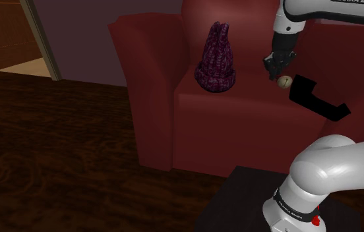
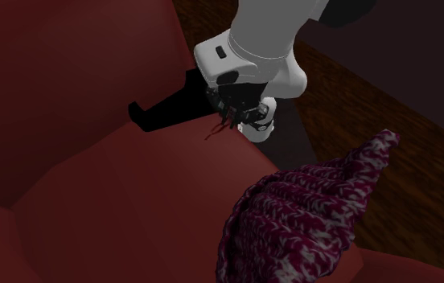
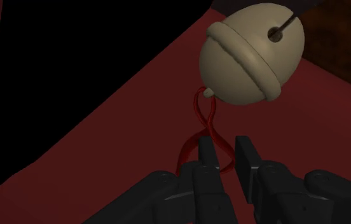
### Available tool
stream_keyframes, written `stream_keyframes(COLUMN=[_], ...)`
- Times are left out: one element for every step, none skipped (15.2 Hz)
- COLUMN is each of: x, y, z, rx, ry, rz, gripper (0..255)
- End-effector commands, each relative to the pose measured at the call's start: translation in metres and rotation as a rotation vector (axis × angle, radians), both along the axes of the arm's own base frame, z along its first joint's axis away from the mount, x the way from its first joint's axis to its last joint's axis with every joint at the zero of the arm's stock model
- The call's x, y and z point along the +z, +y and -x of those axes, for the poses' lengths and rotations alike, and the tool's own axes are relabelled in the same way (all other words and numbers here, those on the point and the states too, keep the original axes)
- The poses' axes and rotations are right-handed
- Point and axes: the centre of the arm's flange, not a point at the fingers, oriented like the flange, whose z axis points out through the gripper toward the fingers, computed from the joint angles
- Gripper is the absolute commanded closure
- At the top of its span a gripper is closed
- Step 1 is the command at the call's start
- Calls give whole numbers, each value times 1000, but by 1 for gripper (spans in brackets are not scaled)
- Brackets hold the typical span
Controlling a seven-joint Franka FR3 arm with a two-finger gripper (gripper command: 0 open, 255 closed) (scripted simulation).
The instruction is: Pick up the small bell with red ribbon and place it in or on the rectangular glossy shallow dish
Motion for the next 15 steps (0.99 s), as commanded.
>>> stream_keyframes(x=[10, 15, 21, 26, 31, 36, 42, 47, 52, 58, 59, 58, 58, 57, 57], y=[0, 0, 0, 0, 0, 0, 0, 0, 0, 0, 0, -8, -16, -24, -32], z=[0, 0, 0, 0, 0, 0, 0, 0, 0, 0, 0, 11, 21, 32, 42], rx=[0, 0, 0, 0, 0, 0, 0, 0, 0, 0, 0, 0, 0, 0, 0], ry=[0, 0, 0, 0, 0, 0, 0, 0, 0, 0, 0, 0, 0, 0, 0], rz=[0, 0, 0, 0, 0, 0, 0, 0, 0, 0, 0, 0, 0, 0, 0], gripper=[255, 255, 255, 255, 255, 255, 255, 255, 255, 255, 255, 255, 255, 255, 255])
